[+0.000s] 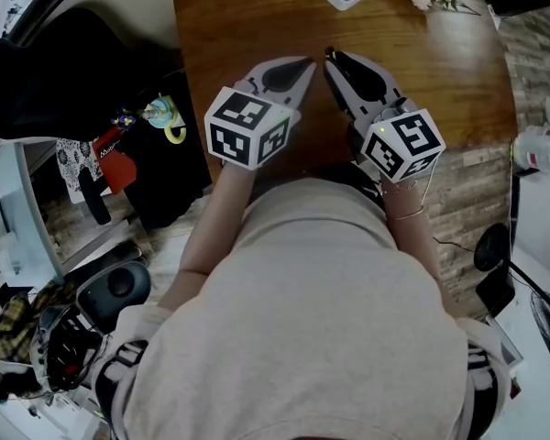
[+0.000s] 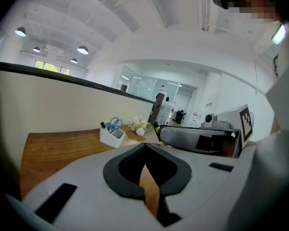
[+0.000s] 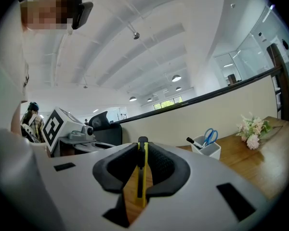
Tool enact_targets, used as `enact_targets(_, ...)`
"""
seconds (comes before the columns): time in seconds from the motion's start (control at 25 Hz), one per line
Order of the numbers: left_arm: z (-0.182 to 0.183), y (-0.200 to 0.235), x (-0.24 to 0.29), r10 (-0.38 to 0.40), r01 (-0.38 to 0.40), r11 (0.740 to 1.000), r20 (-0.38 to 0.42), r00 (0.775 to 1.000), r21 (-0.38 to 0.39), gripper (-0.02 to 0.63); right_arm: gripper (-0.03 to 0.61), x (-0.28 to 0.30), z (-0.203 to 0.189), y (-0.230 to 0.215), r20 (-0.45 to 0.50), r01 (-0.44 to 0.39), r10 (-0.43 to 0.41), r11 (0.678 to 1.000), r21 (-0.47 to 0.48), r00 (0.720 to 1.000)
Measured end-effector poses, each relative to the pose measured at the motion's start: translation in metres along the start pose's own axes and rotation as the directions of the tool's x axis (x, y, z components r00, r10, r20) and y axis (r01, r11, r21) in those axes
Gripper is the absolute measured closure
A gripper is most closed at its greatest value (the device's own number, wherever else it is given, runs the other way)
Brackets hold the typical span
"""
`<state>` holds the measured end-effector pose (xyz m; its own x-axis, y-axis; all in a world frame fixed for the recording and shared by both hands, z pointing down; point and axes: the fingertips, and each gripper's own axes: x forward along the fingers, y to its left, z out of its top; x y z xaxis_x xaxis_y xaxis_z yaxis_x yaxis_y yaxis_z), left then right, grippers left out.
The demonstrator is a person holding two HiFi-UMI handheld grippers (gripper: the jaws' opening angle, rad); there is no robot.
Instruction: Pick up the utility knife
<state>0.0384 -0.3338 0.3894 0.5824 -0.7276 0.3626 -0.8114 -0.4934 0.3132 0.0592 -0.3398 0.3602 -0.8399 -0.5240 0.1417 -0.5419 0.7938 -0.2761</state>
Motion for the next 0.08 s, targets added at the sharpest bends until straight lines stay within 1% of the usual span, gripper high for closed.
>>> enact_targets(0.08, -0.0002, -0.0007, -0.0002, 0.001, -0.001, 1.000, 0.001, 1.000, 0.000, 0.603, 0.502, -0.0008, -0.0001, -0.0002, -0.001, 0.001, -0.001, 1.000, 0.000, 1.000)
